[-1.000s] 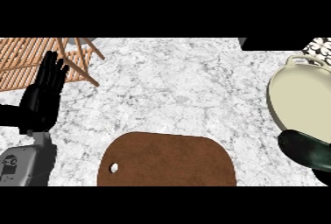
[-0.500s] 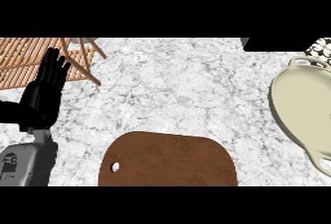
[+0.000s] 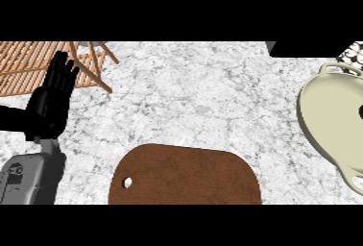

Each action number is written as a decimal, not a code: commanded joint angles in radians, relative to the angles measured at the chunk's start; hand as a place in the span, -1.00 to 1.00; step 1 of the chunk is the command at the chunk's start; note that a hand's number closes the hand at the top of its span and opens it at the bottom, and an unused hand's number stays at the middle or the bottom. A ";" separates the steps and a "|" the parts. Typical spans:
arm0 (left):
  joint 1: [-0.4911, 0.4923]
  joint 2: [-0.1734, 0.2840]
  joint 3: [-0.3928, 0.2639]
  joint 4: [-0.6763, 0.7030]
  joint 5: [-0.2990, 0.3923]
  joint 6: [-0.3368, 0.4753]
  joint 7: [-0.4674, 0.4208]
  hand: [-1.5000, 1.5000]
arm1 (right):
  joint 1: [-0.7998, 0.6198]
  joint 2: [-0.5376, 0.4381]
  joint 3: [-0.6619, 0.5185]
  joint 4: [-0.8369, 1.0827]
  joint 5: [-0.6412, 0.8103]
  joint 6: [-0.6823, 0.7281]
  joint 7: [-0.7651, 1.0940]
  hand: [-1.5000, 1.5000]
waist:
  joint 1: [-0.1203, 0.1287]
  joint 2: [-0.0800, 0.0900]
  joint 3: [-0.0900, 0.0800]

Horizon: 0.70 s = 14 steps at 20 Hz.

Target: Pick the eggplant from the cutting board and place it in the pot

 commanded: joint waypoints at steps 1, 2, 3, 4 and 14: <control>-0.007 0.012 0.023 0.027 0.014 -0.018 -0.024 0.00 | -0.076 0.007 0.032 0.226 0.072 -0.056 -0.074 1.00 | 0.002 0.001 0.000; -0.018 -0.028 -0.023 0.009 -0.014 0.015 0.000 0.00 | -0.147 -0.059 0.032 0.320 0.078 -0.005 -0.091 1.00 | 0.014 0.005 0.001; -0.006 -0.003 -0.005 0.019 0.000 -0.017 -0.017 0.00 | -0.161 0.009 0.068 0.316 0.086 0.000 -0.033 1.00 | 0.011 0.003 0.000; -0.021 0.015 0.020 0.042 0.018 -0.029 -0.023 0.00 | -0.145 -0.047 0.043 0.325 0.028 0.127 -0.049 1.00 | 0.006 0.003 0.000; -0.022 0.004 0.023 0.032 0.020 -0.023 -0.020 0.00 | -0.313 0.000 0.027 0.646 -0.001 0.150 -0.323 -1.00 | 0.006 0.003 0.001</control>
